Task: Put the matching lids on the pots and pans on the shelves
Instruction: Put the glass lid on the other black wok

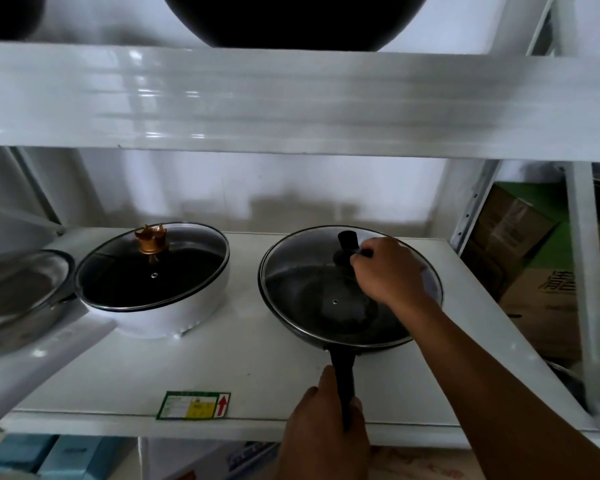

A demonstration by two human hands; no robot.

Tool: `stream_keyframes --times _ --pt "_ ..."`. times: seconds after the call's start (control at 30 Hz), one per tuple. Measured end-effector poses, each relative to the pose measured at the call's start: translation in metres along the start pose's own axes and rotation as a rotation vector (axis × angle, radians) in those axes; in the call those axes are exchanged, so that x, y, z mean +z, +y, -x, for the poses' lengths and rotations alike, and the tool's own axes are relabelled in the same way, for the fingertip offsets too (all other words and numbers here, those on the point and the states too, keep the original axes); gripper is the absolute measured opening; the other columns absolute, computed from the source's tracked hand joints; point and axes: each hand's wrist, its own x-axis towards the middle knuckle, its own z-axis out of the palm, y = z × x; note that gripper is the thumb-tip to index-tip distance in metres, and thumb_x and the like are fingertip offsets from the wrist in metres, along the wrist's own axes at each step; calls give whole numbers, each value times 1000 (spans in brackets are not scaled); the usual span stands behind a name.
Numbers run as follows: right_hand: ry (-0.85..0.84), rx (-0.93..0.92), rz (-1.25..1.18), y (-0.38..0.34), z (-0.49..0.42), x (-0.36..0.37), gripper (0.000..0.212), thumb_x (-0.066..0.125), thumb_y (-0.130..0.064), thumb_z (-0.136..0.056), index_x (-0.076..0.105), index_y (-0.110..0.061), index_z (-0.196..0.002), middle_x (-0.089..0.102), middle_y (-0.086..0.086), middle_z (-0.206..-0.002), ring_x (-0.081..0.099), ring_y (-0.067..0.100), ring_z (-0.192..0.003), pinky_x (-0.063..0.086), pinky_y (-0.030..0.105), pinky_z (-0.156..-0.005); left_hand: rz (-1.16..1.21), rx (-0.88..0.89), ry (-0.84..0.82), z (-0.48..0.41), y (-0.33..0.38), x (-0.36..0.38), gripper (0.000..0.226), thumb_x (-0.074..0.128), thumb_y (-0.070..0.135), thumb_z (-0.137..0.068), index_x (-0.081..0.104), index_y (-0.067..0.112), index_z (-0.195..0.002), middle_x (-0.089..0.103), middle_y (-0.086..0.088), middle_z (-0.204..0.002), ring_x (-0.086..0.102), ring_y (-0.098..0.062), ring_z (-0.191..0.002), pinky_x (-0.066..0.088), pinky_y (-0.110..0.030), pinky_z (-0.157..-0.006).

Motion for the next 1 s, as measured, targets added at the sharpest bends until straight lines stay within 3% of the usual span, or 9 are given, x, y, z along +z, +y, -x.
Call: stream_keyframes --times 0.17,0.3,0.37,0.5,0.6,0.73,0.8,0.9,1.0 --pt "7 -5 0 -1 -1 3 19 53 -28 -86 67 -16 -85 57 2 -73 45 21 -66 33 28 -61 -7 7 13 1 -1 1 40 45 31 -96 36 29 -135 57 6 -105 59 -13 -107 42 -20 -89" --pt "-10 -14 -20 2 1 2 17 53 -26 -86 61 -16 -74 57 1 -66 52 22 -64 28 22 -48 -68 11 -58 -2 -3 4 50 41 33 -97 23 35 -144 40 16 -83 55 -10 -98 39 -17 -92" --pt "-15 -10 -26 3 1 3 17 53 -26 -86 60 -16 -73 58 1 -65 57 24 -66 29 23 -48 -61 2 -69 -4 -4 4 52 41 34 -97 19 39 -144 34 19 -79 56 -11 -103 38 -16 -93" --pt "-12 5 -12 -2 -5 5 20 53 -27 -85 68 -14 -89 63 7 -83 62 32 -90 36 28 -68 -5 29 1 -4 -4 3 52 44 32 -97 20 41 -143 42 13 -92 57 -12 -114 38 -15 -93" --pt "-27 32 -29 -4 -7 5 26 52 -26 -85 68 -15 -103 69 12 -106 61 34 -104 40 31 -77 -38 19 -39 -6 -3 2 56 43 32 -98 15 38 -146 42 10 -96 56 -14 -116 38 -17 -96" --pt "-51 67 -21 -6 -8 5 26 50 -26 -80 66 -10 -92 69 15 -98 63 36 -98 38 30 -72 -32 15 -71 -7 -3 2 55 43 33 -98 17 37 -146 37 16 -84 56 -14 -116 39 -19 -97" --pt "-50 84 -37 -8 -8 4 28 50 -28 -80 66 -10 -95 69 16 -99 63 36 -98 40 30 -72 -21 21 -46 -7 -4 3 55 43 33 -97 18 38 -146 41 11 -91 56 -14 -115 40 -20 -96" --pt "-37 81 -95 -8 -2 1 25 53 -23 -82 68 -12 -98 70 15 -103 62 35 -100 41 30 -74 -23 31 -59 -5 -2 1 59 43 31 -98 12 39 -147 33 20 -81 56 -12 -115 39 -17 -96" --pt "-32 72 -125 -9 3 -2 22 54 -23 -83 70 -16 -96 70 11 -100 63 33 -97 44 30 -76 -9 33 -43 -4 -3 0 57 44 33 -97 17 39 -146 48 11 -91 59 -12 -110 41 -18 -93"
